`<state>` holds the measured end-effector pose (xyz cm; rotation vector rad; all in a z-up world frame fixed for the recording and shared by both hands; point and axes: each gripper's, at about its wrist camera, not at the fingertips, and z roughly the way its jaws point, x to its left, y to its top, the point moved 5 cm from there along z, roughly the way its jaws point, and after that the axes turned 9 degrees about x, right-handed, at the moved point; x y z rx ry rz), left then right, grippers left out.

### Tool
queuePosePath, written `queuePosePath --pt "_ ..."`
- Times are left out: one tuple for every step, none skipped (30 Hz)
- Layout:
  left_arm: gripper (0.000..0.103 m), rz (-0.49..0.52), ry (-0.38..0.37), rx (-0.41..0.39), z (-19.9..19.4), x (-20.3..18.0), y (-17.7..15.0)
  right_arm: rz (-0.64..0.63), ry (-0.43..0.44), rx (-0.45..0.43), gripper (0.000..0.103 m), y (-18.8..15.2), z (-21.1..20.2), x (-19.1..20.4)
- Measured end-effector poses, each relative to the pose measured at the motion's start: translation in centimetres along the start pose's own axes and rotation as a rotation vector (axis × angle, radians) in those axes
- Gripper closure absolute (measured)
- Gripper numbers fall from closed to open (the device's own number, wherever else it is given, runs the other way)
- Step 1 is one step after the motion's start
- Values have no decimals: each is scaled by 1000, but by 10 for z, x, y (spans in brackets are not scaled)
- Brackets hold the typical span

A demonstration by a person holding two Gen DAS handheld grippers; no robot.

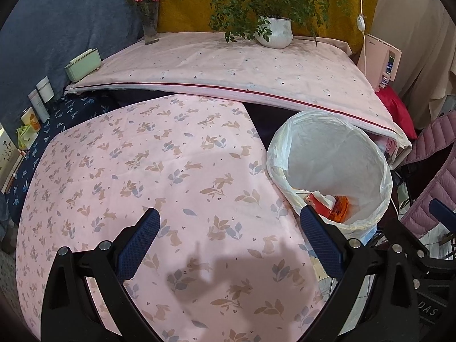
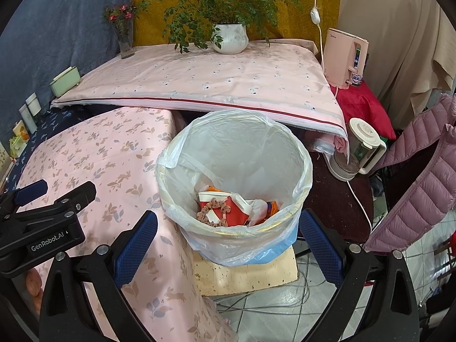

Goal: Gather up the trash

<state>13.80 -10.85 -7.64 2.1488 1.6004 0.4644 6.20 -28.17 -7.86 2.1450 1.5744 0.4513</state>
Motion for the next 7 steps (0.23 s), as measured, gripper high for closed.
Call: queuePosePath --pt "9 2 0 -1 0 0 0 0 1 0 7 0 0 0" --pt "9 0 2 -3 0 0 -1 0 1 0 7 -1 0 -1" --pt "9 -3 -1 -7 0 0 -2 0 0 0 7 0 0 0" --pt "9 -3 -5 -7 0 0 -1 0 0 0 7 0 0 0" --pt "9 1 -11 -5 1 0 -1 0 1 1 7 -1 0 -1" --pt "9 6 -13 -4 1 -1 -1 1 1 0 7 0 0 0" --pt "9 12 -14 -3 2 -1 -1 1 0 0 7 0 0 0"
